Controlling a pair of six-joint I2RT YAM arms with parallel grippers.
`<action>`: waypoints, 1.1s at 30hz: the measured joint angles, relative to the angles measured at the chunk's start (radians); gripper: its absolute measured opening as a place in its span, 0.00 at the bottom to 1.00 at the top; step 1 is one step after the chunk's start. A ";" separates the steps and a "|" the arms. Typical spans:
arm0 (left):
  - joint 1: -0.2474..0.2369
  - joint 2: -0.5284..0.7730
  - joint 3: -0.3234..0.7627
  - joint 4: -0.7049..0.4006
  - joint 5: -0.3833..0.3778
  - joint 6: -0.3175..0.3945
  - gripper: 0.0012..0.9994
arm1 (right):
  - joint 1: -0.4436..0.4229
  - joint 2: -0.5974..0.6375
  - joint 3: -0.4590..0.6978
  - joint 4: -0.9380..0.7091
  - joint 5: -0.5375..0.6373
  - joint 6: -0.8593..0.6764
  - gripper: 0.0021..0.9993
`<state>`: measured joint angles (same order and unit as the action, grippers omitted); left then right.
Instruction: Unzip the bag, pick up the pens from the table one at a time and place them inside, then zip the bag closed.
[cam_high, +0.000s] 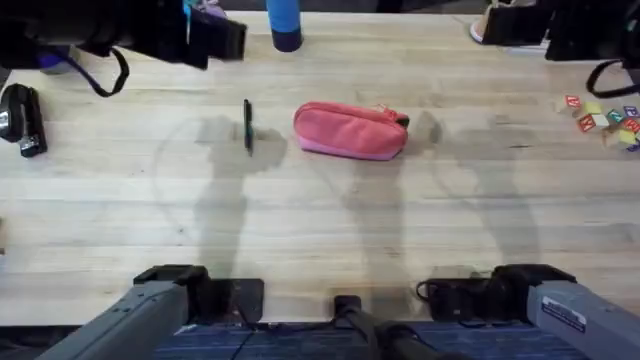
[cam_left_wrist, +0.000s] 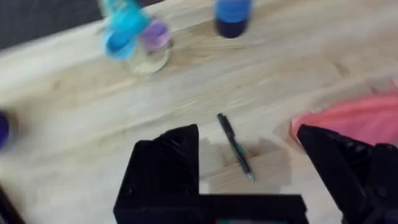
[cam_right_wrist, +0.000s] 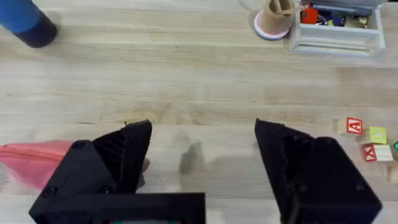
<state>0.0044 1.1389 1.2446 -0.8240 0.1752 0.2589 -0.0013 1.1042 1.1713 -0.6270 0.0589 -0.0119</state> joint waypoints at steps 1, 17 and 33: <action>0.000 0.000 0.000 -0.005 0.026 0.046 0.99 | 0.000 0.000 0.000 0.000 0.000 0.000 1.00; 0.000 0.117 0.000 -0.077 0.401 0.608 0.99 | 0.000 0.000 0.000 0.000 0.000 0.000 1.00; 0.000 0.269 0.001 -0.018 0.527 0.659 0.99 | 0.000 0.000 0.000 0.000 0.000 0.000 1.00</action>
<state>0.0040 1.4083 1.2453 -0.8417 0.7026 0.9176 -0.0013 1.1042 1.1717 -0.6273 0.0586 -0.0120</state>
